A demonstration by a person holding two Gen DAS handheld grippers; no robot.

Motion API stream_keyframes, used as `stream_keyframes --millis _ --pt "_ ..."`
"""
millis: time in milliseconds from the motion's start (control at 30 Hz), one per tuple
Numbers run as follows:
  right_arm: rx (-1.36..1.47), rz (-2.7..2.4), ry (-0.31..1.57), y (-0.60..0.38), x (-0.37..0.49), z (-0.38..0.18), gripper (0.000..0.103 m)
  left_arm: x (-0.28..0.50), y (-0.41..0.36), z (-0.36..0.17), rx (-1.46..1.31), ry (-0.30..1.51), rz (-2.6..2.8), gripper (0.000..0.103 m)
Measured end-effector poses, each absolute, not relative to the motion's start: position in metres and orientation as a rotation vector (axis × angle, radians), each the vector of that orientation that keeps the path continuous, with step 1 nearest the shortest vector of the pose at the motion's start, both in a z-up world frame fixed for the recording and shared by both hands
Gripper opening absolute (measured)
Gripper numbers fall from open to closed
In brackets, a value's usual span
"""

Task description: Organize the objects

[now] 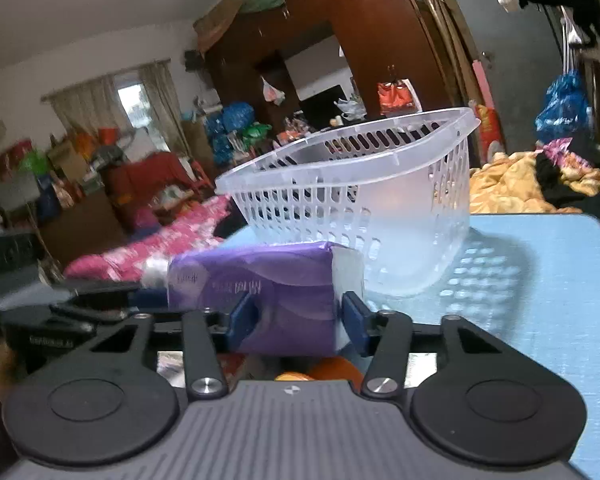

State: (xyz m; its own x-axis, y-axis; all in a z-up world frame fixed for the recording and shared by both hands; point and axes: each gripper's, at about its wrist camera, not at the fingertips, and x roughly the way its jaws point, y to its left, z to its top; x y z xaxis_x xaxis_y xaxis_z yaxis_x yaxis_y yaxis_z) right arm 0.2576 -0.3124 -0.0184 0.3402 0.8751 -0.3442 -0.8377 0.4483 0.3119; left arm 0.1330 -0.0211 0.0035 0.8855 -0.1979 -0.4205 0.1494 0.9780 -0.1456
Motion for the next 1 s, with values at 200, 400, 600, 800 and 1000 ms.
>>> stream_keyframes --millis 200,400,600,800,1000 --pt "0.011 1.077 0.429 -0.309 0.235 -0.013 0.043 0.125 -0.019 0.006 -0.095 0.403 -0.144 0.042" --pt "-0.047 1.021 0.362 -0.301 0.220 -0.005 0.043 0.118 -0.018 0.008 -0.069 0.362 -0.151 0.041" --pt "-0.081 0.977 0.272 -0.298 0.203 0.003 0.043 0.105 -0.022 0.013 -0.030 0.283 -0.156 0.041" --pt "-0.096 0.959 0.182 -0.296 0.195 0.024 0.043 0.090 -0.021 0.029 -0.033 0.191 -0.176 0.040" --pt "-0.120 0.946 0.113 -0.282 0.199 0.059 0.043 0.090 -0.014 0.061 -0.019 0.123 -0.175 0.040"
